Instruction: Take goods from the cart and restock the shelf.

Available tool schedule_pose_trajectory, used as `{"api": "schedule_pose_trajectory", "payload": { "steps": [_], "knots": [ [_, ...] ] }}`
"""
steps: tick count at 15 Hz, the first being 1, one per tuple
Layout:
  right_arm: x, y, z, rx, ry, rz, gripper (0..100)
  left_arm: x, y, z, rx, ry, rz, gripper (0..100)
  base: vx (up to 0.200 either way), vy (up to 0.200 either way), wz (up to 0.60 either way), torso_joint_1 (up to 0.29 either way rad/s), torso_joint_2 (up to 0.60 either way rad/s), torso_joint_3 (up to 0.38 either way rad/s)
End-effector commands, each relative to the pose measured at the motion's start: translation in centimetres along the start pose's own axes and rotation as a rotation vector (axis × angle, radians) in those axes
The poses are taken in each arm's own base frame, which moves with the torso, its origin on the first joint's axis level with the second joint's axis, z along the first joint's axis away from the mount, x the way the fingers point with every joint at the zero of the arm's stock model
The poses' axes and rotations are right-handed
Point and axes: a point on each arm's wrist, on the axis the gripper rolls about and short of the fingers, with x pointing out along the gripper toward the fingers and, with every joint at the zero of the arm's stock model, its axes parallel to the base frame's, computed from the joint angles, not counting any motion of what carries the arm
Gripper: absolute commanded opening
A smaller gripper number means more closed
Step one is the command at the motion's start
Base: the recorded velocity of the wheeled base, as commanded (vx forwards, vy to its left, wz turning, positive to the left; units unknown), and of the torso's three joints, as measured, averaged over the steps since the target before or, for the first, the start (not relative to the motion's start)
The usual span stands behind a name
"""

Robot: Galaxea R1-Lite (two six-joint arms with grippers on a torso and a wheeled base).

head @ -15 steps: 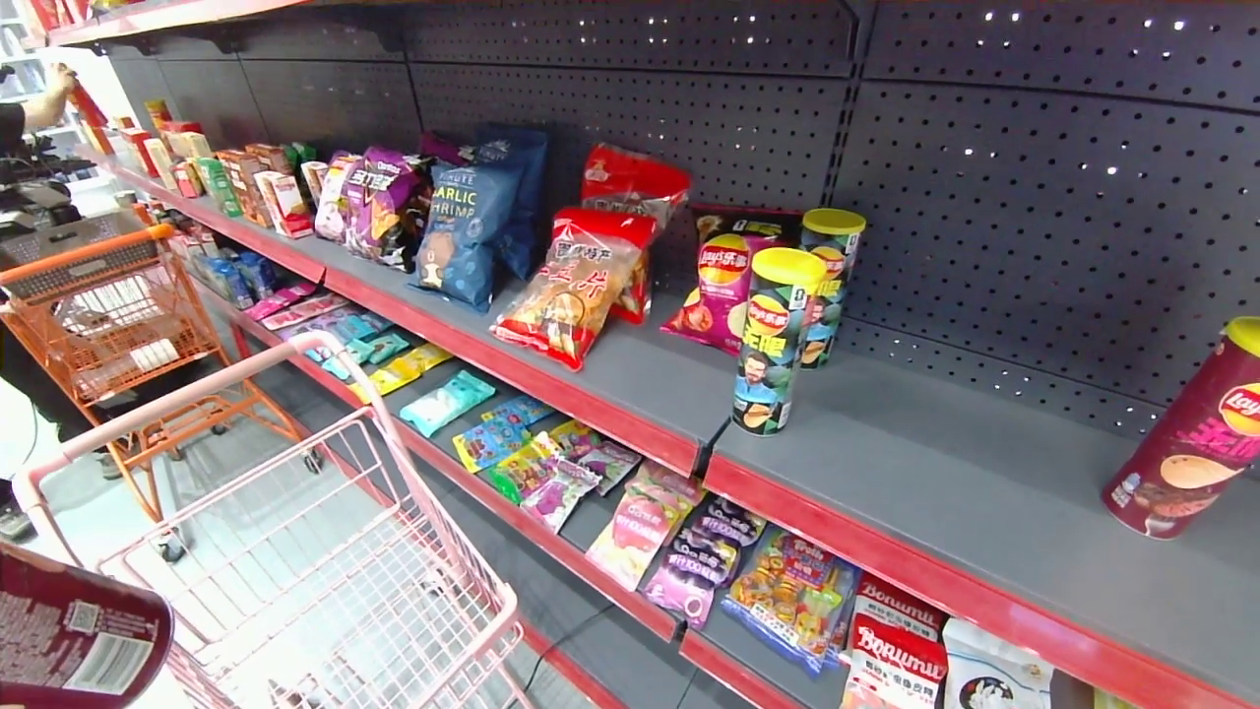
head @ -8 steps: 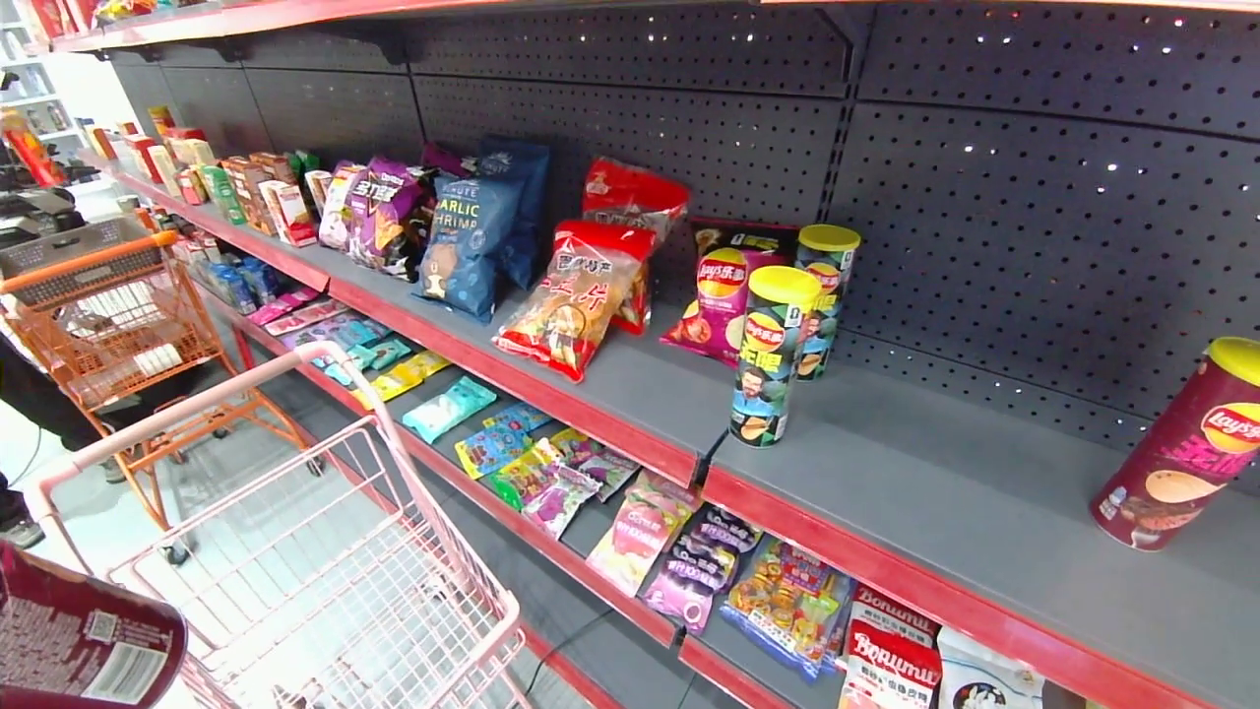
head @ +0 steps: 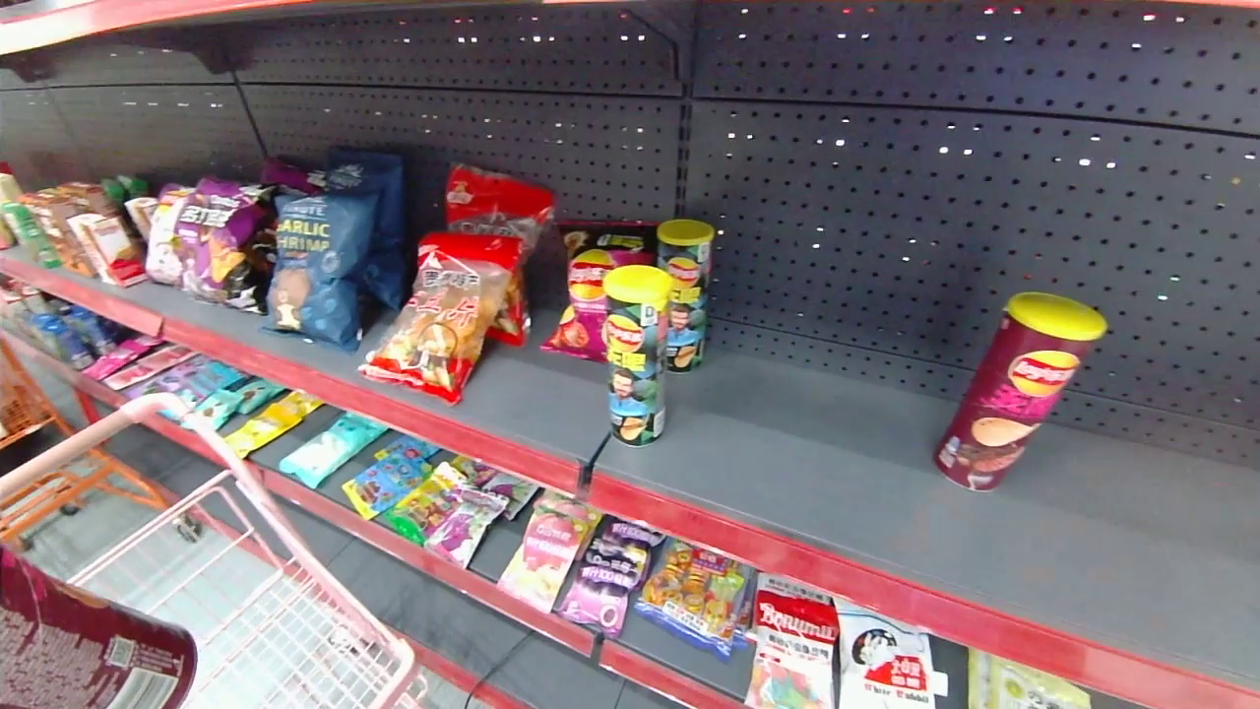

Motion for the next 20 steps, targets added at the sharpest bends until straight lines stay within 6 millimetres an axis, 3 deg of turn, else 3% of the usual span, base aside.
{"api": "schedule_pose_trajectory", "payload": {
  "steps": [1,9,16,17,18,19,20],
  "knots": [
    [0.0,0.0,0.0,-0.001,0.000,0.001,100,0.0,0.0,-0.1,0.002,0.000,-0.015,0,0.000,0.000,-0.60,0.007,0.00,0.007],
    [0.0,0.0,0.0,-0.001,-0.001,0.001,100,-1.5,-0.4,-1.3,-0.002,0.038,-0.083,0,0.000,0.000,-0.60,0.002,0.00,0.003],
    [0.0,0.1,0.1,-0.031,-0.002,0.041,100,-1.3,-0.5,-2.4,-0.006,0.067,-0.149,0,0.000,0.000,0.00,0.000,0.00,0.000],
    [0.0,0.2,2.8,-0.039,-0.014,0.104,100,-1.3,-0.4,-2.4,-0.006,0.070,-0.152,0,0.000,0.000,0.00,0.000,0.00,0.000],
    [1.9,0.2,8.3,-0.017,0.039,0.112,100,-1.2,-0.4,-2.5,-0.008,0.079,-0.152,0,0.000,0.000,0.00,0.000,0.00,0.000],
    [4.1,0.3,11.6,-0.020,0.087,0.136,100,-1.2,-0.4,-2.6,-0.011,0.094,-0.156,0,0.000,0.000,0.00,0.000,0.00,0.000],
    [5.9,0.5,11.8,-0.087,0.146,0.225,100,-1.2,-0.4,-2.5,-0.006,0.097,-0.161,0,0.000,0.000,0.00,0.000,0.00,0.000]
  ]
}}
